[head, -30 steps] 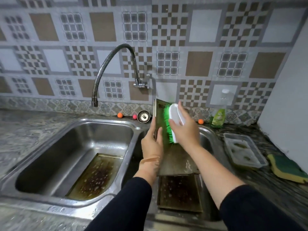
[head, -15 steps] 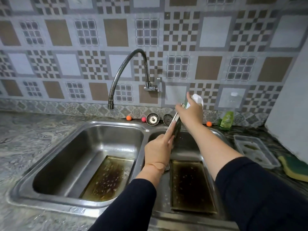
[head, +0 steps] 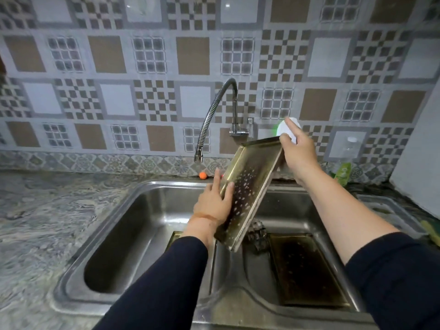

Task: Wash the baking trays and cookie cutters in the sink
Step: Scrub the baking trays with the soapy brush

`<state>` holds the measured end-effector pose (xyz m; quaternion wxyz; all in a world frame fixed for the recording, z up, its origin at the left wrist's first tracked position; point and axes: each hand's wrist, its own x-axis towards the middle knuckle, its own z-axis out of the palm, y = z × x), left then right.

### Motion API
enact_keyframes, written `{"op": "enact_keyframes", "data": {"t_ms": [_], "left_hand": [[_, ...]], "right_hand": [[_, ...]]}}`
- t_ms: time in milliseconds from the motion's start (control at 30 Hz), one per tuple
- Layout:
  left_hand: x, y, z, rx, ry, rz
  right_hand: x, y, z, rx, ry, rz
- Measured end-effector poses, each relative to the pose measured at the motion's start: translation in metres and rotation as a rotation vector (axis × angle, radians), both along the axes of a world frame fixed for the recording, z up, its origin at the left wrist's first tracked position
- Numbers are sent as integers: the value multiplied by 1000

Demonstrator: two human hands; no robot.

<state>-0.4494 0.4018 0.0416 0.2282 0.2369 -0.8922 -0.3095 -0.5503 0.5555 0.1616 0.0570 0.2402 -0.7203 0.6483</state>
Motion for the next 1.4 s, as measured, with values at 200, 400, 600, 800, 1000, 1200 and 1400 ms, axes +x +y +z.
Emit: {"op": "enact_keyframes", "data": {"t_ms": [200,400,600,800,1000,1200,1400], "left_hand": [[16,-39,-42,213,-30,-106],[36,-88,-92,224,-214,15],[61,-124,-152,330,-421,85],[62,-145,-181,363,-671,119],[63,-146,-192,358,-778,137],[58,-143,-183,200,-810,167],[38,-130,-153,41,-750,76]], "right_hand": [[23,-38,-42,13,-53,5],[14,-49,-74,201,-82,-53],[6,-21,-110,543,8,-200],[5,-4,-134,844,26,-329],[4,-1,-147,997,-31,-352],[1,-1,-157,1028,-72,-282],[-5,12,-154,1192,2,-225]]}}
